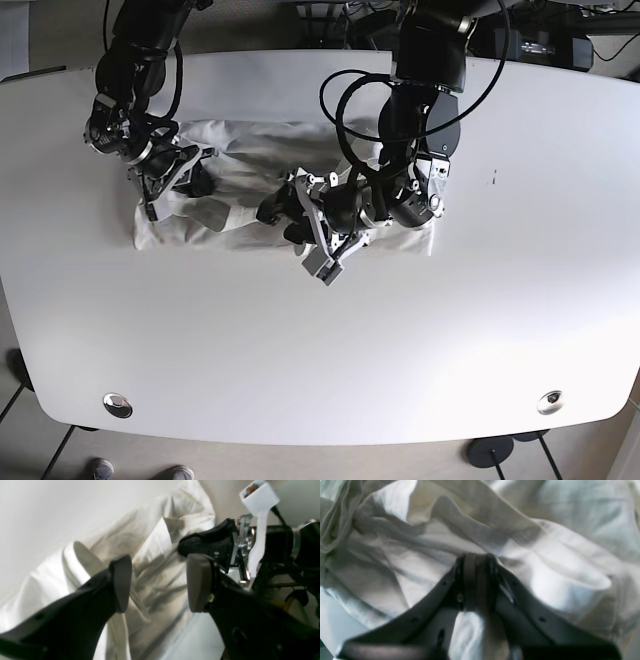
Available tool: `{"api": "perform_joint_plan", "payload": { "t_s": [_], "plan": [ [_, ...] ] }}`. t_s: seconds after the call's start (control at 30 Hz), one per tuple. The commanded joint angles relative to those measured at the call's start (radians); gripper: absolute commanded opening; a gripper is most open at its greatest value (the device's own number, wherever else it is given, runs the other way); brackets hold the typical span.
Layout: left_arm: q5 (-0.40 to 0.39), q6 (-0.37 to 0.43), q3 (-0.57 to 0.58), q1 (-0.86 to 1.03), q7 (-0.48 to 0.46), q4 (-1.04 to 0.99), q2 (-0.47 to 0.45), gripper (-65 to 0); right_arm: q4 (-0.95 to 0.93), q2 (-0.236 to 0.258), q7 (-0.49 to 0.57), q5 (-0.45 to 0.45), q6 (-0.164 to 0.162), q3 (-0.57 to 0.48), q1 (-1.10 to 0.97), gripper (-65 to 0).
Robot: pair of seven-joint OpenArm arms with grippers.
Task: Fold the T-shirt properly
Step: 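Grasp the shirt end with the left gripper and fold it toward the right gripper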
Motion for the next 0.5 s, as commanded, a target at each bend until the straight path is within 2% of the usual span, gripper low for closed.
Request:
{"api": "perform_joint_plan", "payload": {
  "t_s": [0.03,0.2,0.27,0.3,0.37,0.5],
  "plan": [
    [-0.017,-0.005,-0.005,-0.025,-0.026,0.039,-0.003,-31.8,0.015,0.006,-0.009,-0.001,0.002,0.000,0.010,-58.5],
    [-0.011,-0.002,-0.020,0.047,-0.144,0.216,-0.135,-32.2,0.016,0.006,-0.009,-0.001,0.002,0.000,0.010,-58.5],
    [-0.011,-0.002,-0.042,0.092,-0.175,0.227,-0.180,-39.6,0.016,0.006,-0.009,-0.001,0.002,0.000,0.010,-58.5],
    [-0.009,-0.001,-0.071,0.112,-0.175,0.220,-0.198,-48.2,0.016,0.006,-0.007,-0.001,0.002,0.000,0.010,-58.5],
    [-0.007,-0.001,-0.111,0.135,-0.176,0.187,-0.207,-55.3,0.016,0.006,-0.007,-0.001,0.002,0.000,0.010,-58.5],
    [-0.009,-0.004,-0.128,0.167,-0.178,0.131,-0.240,-55.6,0.044,0.006,-0.007,-0.001,0.002,0.000,0.010,-58.5]
  ]
}}
